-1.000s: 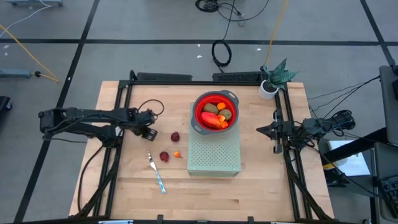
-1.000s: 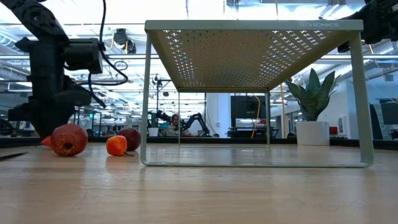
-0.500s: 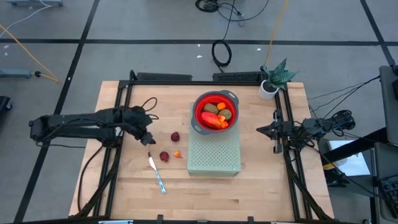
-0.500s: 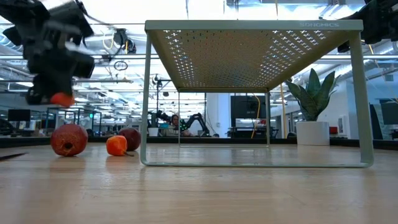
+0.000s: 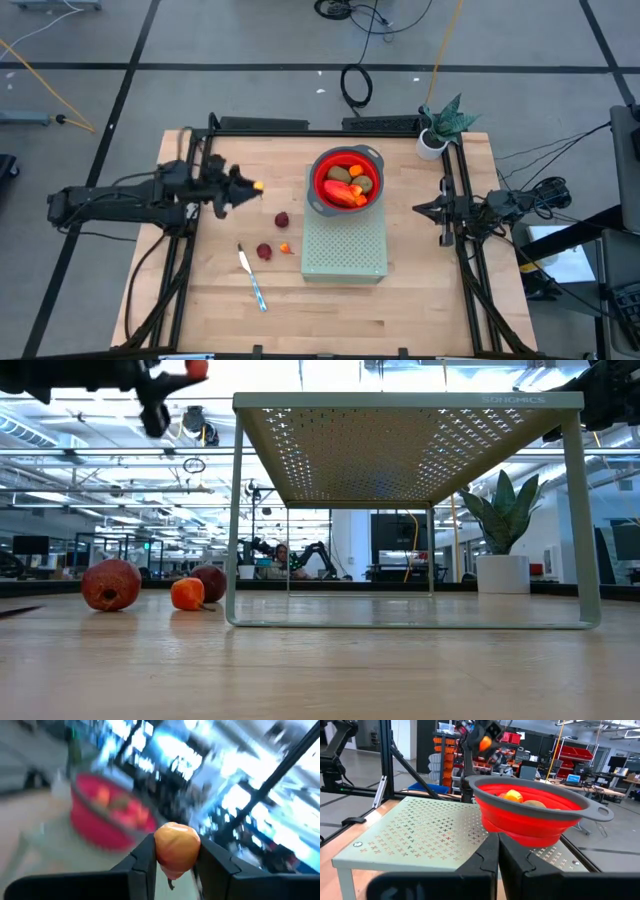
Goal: Pick & Place Fruit
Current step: Put the peach into the red strainer bowl on the shelf
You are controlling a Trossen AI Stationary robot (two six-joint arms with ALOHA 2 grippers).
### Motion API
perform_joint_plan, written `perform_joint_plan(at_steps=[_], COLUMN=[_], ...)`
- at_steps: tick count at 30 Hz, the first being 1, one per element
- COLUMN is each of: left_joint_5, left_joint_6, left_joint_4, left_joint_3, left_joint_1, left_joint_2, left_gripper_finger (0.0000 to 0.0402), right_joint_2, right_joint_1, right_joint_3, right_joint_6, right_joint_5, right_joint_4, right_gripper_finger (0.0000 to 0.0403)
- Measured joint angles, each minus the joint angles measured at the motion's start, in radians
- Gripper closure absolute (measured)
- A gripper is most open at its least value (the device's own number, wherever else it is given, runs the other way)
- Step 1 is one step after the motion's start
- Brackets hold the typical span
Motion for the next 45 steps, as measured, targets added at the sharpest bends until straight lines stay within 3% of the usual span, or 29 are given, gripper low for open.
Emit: perform_joint_plan(at_steps=[5, 11, 18, 26, 35, 39, 42, 45], left_joint_5=[-0.137, -0.374, -0.658, -0.837, -0.865, -0.853, -0.737, -0.524], left_joint_6=[0.044, -0.024, -0.239, -0.486, -0.572, -0.537, -0.344, -0.174], left_joint_4=[0.157, 0.251, 0.304, 0.331, 0.330, 0.328, 0.327, 0.331], left_joint_3=[0.000, 0.000, 0.000, 0.000, 0.000, 0.000, 0.000, 0.000], left_joint_1=[-0.008, -0.008, -0.007, -0.007, -0.008, -0.008, -0.007, -0.007], left_joint_2=[0.000, 0.001, 0.001, 0.002, 0.002, 0.002, 0.003, 0.003], left_gripper_finger=[0.0298, 0.0298, 0.0298, 0.0298, 0.0298, 0.0298, 0.0298, 0.0298], right_joint_2=[0.000, 0.000, 0.000, 0.000, 0.000, 0.000, 0.000, 0.000], right_joint_1=[0.000, 0.000, 0.000, 0.000, 0.000, 0.000, 0.000, 0.000], right_joint_3=[0.000, 0.000, 0.000, 0.000, 0.000, 0.000, 0.000, 0.000], right_joint_6=[-0.001, -0.001, -0.001, -0.001, -0.001, -0.001, -0.001, -0.001], right_joint_5=[0.000, 0.000, 0.000, 0.000, 0.000, 0.000, 0.000, 0.000], right_joint_4=[0.000, 0.000, 0.000, 0.000, 0.000, 0.000, 0.000, 0.000], right_gripper_finger=[0.0403, 0.0403, 0.0403, 0.0403, 0.0403, 0.0403, 0.0403, 0.0403])
